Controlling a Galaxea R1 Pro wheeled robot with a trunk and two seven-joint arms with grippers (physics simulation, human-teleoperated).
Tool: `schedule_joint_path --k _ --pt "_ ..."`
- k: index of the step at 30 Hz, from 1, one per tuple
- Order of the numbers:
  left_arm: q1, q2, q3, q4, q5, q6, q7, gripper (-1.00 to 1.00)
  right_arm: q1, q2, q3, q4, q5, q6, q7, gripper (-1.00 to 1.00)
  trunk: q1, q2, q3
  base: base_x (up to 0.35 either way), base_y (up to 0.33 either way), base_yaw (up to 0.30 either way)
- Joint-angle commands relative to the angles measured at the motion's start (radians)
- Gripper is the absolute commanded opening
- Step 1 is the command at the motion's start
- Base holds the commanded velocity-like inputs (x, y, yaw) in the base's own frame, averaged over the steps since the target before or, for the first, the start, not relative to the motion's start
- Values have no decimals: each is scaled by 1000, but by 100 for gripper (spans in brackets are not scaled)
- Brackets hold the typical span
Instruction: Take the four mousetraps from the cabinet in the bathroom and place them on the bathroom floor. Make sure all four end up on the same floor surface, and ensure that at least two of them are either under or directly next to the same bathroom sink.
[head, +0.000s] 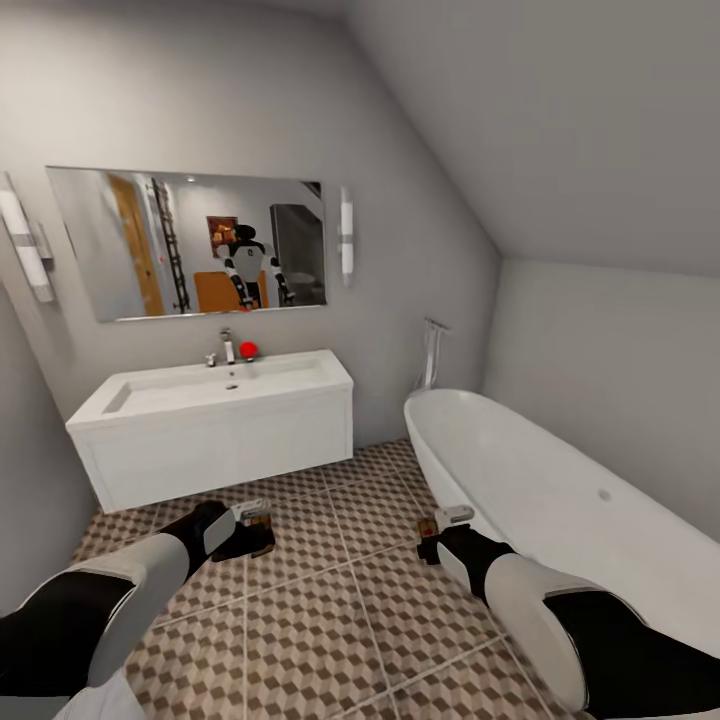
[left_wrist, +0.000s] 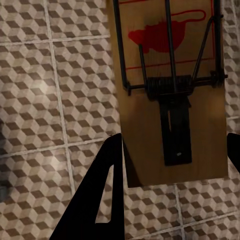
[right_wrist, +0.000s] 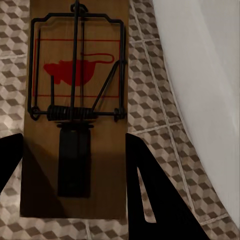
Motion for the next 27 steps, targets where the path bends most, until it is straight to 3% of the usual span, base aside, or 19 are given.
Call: schedule_joint_path --k 1,27 --pt "0 0 -7 -2 8 6 5 -100 -1 0 6 0 6 6 -1 -100 1 -1 -2 322 0 0" --pt "0 1 -8 -2 8 7 5 -100 -1 0 5 0 4 6 -1 -100 1 -1 -2 322 0 0"
